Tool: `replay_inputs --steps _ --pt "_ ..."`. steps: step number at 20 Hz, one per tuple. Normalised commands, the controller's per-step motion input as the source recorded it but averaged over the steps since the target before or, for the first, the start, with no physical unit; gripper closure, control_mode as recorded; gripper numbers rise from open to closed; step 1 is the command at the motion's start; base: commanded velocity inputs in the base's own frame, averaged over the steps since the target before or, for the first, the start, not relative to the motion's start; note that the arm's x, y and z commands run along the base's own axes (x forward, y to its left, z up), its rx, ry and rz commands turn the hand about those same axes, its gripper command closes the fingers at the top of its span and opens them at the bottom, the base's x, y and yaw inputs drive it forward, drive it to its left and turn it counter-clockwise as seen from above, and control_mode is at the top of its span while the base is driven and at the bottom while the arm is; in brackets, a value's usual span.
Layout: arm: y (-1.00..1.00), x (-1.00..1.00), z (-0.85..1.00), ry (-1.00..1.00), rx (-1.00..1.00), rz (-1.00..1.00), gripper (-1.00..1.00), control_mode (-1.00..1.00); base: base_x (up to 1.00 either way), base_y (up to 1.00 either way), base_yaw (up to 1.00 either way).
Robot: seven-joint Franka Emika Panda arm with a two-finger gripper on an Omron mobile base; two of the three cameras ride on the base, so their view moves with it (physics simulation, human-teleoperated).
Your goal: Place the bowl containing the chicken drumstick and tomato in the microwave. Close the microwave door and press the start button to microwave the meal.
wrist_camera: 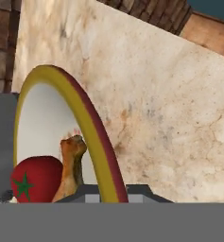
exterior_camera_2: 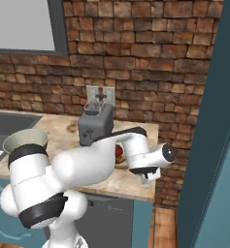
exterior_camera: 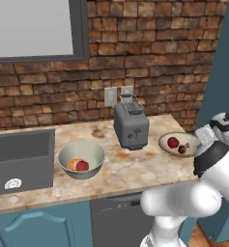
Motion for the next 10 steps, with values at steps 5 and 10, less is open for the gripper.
replay_inputs --steps 5,10 --pt "0.25 -0.63 0.69 -0.30 -0.09 0.01 1.00 -1.00 0.00 0.00 0.00" --pt "0.43 -0.63 0.76 -0.19 -0.10 0.06 1.00 -1.00 0.00 0.00 0.00"
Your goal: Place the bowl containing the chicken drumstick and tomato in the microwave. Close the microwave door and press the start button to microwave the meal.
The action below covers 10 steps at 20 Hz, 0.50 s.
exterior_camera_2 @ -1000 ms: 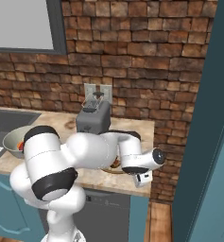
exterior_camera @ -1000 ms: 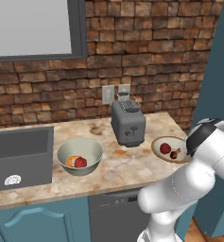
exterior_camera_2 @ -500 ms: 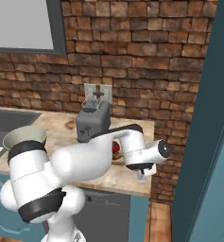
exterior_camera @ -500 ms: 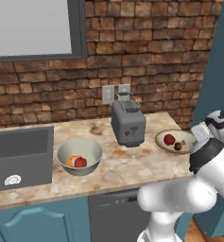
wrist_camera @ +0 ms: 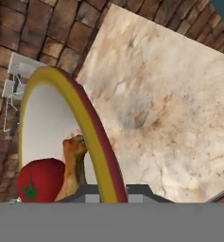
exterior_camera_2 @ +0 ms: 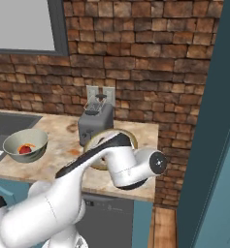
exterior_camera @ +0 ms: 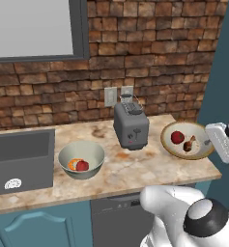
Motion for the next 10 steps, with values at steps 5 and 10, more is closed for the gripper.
replay_inputs --steps 5,10 --pt "0.45 -0.55 0.83 -0.11 -0.06 0.09 1.00 -1.00 0.00 0.00 0.00" --pt "0.39 -0.52 0.58 -0.01 0.00 0.13 1.00 -1.00 0.00 0.00 0.00"
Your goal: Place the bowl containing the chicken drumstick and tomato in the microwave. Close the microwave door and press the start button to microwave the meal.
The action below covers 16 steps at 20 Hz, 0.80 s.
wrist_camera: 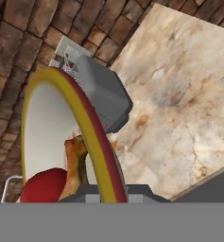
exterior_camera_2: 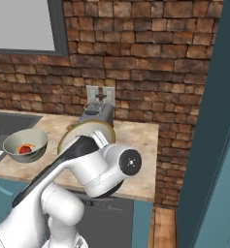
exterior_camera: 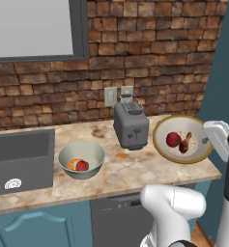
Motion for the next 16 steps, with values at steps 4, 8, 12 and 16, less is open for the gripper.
replay_inputs --steps 4,8,12,16 --pt "0.42 -0.46 0.40 0.00 0.00 0.12 1.00 -1.00 0.00 0.00 0.00" --pt "0.29 -0.32 0.21 0.03 -0.01 0.08 1.00 -1.00 0.00 0.00 0.00" --pt "0.08 -0.08 0.00 0.04 0.00 0.04 1.00 -1.00 0.00 0.00 0.00" --pt "0.00 0.00 0.00 0.00 0.00 0.00 1.00 -1.00 0.00 0.00 0.00"
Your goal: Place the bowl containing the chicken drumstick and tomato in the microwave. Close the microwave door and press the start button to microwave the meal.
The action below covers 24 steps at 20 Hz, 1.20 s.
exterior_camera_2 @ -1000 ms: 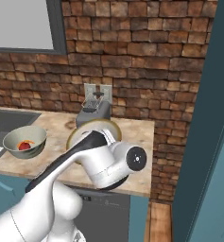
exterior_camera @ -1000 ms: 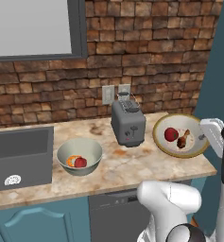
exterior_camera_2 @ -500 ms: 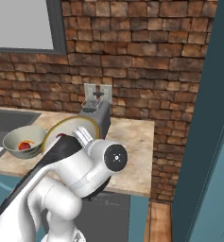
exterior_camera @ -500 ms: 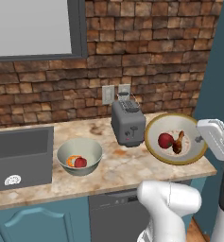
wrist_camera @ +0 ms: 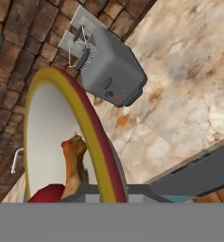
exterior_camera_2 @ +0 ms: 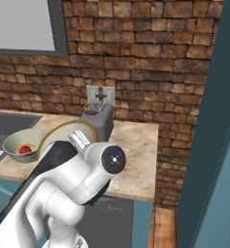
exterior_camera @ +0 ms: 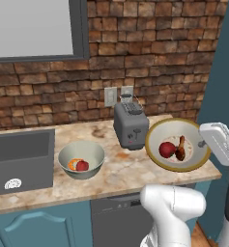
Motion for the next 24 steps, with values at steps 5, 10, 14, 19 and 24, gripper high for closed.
replay_inputs --steps 5,10,14,19,24 --pt "0.00 0.00 0.00 0.00 0.00 0.00 1.00 1.00 -0.02 0.00 0.00" --pt "0.00 0.00 0.00 0.00 0.00 0.00 1.00 1.00 -0.45 0.00 0.00" --pt "0.00 0.00 0.00 0.00 0.00 0.00 1.00 1.00 -0.92 0.02 0.00" --pt "0.00 0.00 0.00 0.00 0.00 0.00 1.00 1.00 -0.97 0.01 -0.07" --pt "0.00 0.00 0.00 0.00 0.00 0.00 1.00 1.00 -0.79 0.00 -0.32"
